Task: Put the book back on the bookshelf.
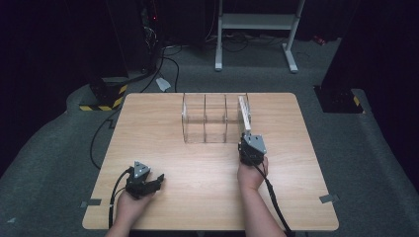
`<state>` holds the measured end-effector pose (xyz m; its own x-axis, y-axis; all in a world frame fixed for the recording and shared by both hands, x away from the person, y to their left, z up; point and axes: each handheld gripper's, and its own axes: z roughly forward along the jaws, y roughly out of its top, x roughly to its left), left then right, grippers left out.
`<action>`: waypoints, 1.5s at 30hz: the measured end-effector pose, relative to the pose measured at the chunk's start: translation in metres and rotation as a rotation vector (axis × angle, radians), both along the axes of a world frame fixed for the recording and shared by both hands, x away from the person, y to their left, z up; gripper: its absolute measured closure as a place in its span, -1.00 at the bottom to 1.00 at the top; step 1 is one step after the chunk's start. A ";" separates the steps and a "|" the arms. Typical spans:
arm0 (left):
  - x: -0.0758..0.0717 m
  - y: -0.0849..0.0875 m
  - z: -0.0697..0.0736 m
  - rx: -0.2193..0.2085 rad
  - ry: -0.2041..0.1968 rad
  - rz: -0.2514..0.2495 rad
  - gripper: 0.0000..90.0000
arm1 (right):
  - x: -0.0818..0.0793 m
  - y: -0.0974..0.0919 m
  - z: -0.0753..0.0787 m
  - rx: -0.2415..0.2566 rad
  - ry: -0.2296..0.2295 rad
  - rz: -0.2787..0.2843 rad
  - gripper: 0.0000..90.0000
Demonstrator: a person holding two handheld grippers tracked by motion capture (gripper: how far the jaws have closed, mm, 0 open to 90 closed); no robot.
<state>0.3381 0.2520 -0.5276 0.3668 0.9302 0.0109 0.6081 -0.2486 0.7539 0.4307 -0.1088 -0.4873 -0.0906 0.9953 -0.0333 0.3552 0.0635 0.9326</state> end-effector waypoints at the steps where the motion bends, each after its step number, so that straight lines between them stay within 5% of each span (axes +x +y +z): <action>1: 0.000 0.000 0.000 0.000 0.000 0.000 -0.19 | 0.001 0.000 0.001 0.001 -0.001 0.000 0.68; 14: -0.001 0.000 0.000 -0.006 0.001 0.002 -0.18 | 0.004 0.002 0.001 -0.001 -0.018 -0.015 0.67; 30: -0.001 0.000 0.000 -0.004 0.001 -0.001 -0.18 | -0.002 -0.002 -0.008 0.035 0.039 0.007 0.59; 45: -0.001 0.000 0.000 -0.004 0.000 -0.001 -0.18 | -0.020 -0.015 -0.002 0.076 0.056 0.094 0.23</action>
<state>0.3373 0.2521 -0.5277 0.3677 0.9299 0.0076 0.6080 -0.2466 0.7547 0.4109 -0.1236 -0.4897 -0.1835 0.9818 0.0495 0.4026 0.0292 0.9149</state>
